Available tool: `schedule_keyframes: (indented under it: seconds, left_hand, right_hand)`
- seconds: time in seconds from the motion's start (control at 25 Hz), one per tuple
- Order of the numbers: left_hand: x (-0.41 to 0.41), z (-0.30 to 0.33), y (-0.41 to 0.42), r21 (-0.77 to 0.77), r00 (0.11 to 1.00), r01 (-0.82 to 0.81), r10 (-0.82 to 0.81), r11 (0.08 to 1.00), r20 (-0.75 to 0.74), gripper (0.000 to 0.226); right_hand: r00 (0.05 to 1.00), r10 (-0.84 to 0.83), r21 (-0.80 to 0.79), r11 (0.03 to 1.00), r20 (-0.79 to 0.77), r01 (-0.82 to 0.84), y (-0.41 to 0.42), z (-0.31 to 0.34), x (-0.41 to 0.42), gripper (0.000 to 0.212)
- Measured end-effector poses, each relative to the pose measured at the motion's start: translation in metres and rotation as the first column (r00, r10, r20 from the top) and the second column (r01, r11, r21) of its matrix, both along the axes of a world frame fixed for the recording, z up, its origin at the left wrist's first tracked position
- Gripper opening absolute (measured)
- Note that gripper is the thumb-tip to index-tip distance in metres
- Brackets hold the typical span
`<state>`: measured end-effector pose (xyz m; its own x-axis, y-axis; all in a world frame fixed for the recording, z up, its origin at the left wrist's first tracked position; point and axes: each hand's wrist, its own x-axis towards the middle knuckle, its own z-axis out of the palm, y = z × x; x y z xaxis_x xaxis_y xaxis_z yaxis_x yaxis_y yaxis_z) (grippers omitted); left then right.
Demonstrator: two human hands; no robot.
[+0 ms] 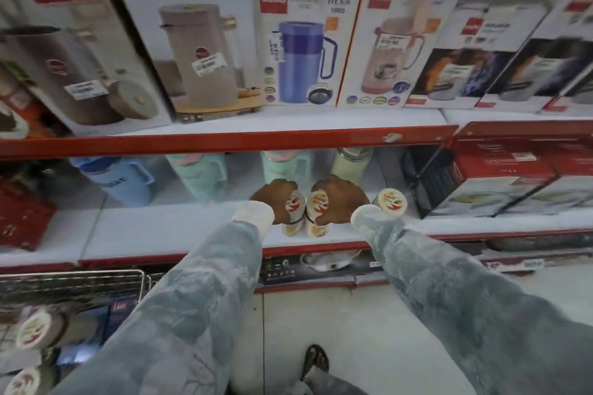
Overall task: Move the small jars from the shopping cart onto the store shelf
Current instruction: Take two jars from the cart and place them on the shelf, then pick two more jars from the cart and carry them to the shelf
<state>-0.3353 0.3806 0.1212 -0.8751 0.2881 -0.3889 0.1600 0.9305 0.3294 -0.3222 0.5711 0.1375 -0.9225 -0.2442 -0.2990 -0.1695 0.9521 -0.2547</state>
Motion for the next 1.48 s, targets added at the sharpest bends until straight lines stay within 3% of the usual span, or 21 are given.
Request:
schedule_keyframes:
  seconds: [0.24, 0.4, 0.56, 0.84, 1.04, 1.2, 1.36, 1.48]
  left_hand:
    - [0.002, -0.019, 0.014, 0.008, 0.999, 0.003, -0.004, 1.0, 0.038, 0.088]
    - [0.007, -0.019, 0.011, -0.018, 0.996, 0.025, -0.023, 1.0, 0.084, 0.095]
    - [0.02, -0.018, -0.015, -0.026, 0.999, -0.005, 0.006, 1.0, 0.043, 0.106]
    - [0.067, -0.011, -0.182, 0.026, 0.95, -0.303, 0.3, 0.953, 0.085, 0.069]
    - [0.163, -0.027, -0.351, 0.037, 0.769, -0.637, 0.631, 0.77, 0.103, 0.055]
    - [0.258, -0.068, -0.457, 0.03, 0.525, -0.848, 0.833, 0.528, 0.175, 0.056]
    - [0.325, -0.123, -0.489, -0.006, 0.374, -0.92, 0.882, 0.393, 0.287, 0.086]
    - [0.333, -0.149, -0.483, 0.038, 0.36, -0.921, 0.813, 0.387, 0.457, 0.095]
  right_hand:
    - [0.995, 0.06, 0.048, 0.997, 0.078, -0.064, 0.014, -0.016, -0.009, 0.082]
    - [0.983, 0.136, 0.195, 0.968, 0.125, -0.159, 0.002, -0.012, -0.012, 0.102]
    - [0.969, 0.208, 0.227, 0.946, 0.13, -0.233, -0.031, 0.004, -0.014, 0.116]
    - [0.884, 0.455, 0.211, 0.858, 0.112, -0.468, -0.208, 0.023, -0.014, 0.114]
    - [0.711, 0.691, 0.233, 0.676, 0.129, -0.699, -0.398, 0.001, 0.023, 0.103]
    - [0.522, 0.849, 0.16, 0.506, 0.082, -0.848, -0.529, -0.045, 0.078, 0.091]
    - [0.321, 0.937, 0.113, 0.308, 0.136, -0.945, -0.617, -0.101, 0.128, 0.077]
    - [0.277, 0.928, 0.102, 0.259, 0.25, -0.96, -0.635, -0.143, 0.145, 0.074]
